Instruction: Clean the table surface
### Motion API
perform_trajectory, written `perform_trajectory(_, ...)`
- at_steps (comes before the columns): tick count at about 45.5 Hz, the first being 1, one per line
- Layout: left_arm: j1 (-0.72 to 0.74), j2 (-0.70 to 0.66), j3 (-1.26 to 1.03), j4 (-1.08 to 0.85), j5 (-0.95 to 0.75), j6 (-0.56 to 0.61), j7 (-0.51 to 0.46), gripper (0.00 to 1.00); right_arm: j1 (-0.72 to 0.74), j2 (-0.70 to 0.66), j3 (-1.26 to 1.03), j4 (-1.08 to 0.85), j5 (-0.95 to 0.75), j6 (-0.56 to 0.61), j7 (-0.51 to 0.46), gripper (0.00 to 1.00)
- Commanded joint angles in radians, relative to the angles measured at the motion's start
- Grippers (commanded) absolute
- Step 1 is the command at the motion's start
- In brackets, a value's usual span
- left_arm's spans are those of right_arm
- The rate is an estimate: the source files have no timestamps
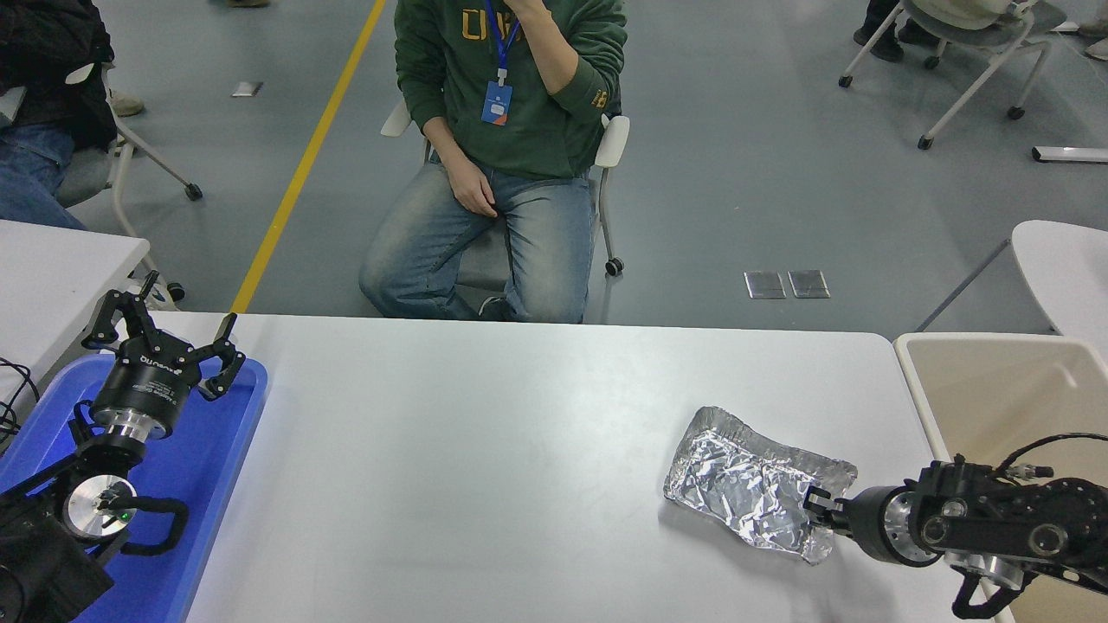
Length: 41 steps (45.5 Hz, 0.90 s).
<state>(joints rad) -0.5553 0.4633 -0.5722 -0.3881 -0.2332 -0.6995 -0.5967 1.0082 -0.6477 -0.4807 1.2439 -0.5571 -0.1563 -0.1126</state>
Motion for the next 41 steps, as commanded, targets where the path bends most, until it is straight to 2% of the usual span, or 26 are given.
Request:
perform_trajectory(1, 0.000, 0.000, 0.000, 0.000, 0.000, 0.000, 0.000, 1.00, 0.064, -0.104, -0.002, 0.112, 0.006, 0.004, -0.001, 0.00)
perform_trajectory(14, 0.000, 0.000, 0.000, 0.000, 0.000, 0.000, 0.000, 1.00, 0.239, -0.355, -0.049, 0.311, -0.004, 0.063, -0.002, 0.00)
perform_trajectory(16, 0.000, 0.000, 0.000, 0.000, 0.000, 0.000, 0.000, 1.00, 0.292, -0.444, -0.053, 0.342, -0.007, 0.124, -0.002, 0.00)
perform_trajectory(29, 0.000, 0.000, 0.000, 0.000, 0.000, 0.000, 0.000, 1.00, 0.484, -0.728, -0.033, 0.356, -0.122, 0.435, -0.002, 0.00)
perform_trajectory(41, 0.000, 0.000, 0.000, 0.000, 0.000, 0.000, 0.000, 1.00, 0.602, -0.865, -0.001, 0.356, -0.182, 0.626, -0.004, 0.00)
